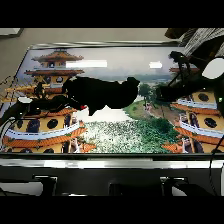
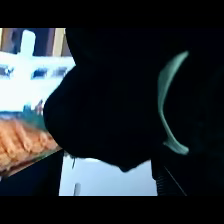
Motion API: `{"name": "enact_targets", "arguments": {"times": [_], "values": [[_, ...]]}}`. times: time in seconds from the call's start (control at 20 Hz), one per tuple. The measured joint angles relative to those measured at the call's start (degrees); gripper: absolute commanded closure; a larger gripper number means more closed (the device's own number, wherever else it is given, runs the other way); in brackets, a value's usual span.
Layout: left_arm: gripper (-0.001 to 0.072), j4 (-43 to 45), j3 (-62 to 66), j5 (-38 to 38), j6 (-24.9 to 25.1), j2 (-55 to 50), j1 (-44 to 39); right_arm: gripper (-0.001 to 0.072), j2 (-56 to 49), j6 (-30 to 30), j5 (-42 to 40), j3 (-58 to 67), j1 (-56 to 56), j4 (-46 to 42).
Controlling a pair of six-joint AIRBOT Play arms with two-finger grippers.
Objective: Fold the clothes and pants, and hang the long-sleeved shirts on hangers.
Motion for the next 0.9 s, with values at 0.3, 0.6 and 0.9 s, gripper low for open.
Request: {"name": "enact_targets", "arguments": {"times": [0.3,0.6,0.9], "values": [[0.0680,-5.29,-0.09,5.27,2.67,-2.67,0.00,0.0029,-2.23,4.00,-5.81,-2.80,0.00,-0.28],[0.0681,-6.25,-0.09,5.70,3.04,-3.02,0.02,0.0031,-15.80,6.27,-20.04,-6.97,0.22,13.16],[0.0681,-6.34,-0.09,5.75,3.13,-2.97,0.00,0.0091,-29.14,-0.76,-32.50,-7.56,2.82,29.33]]}}
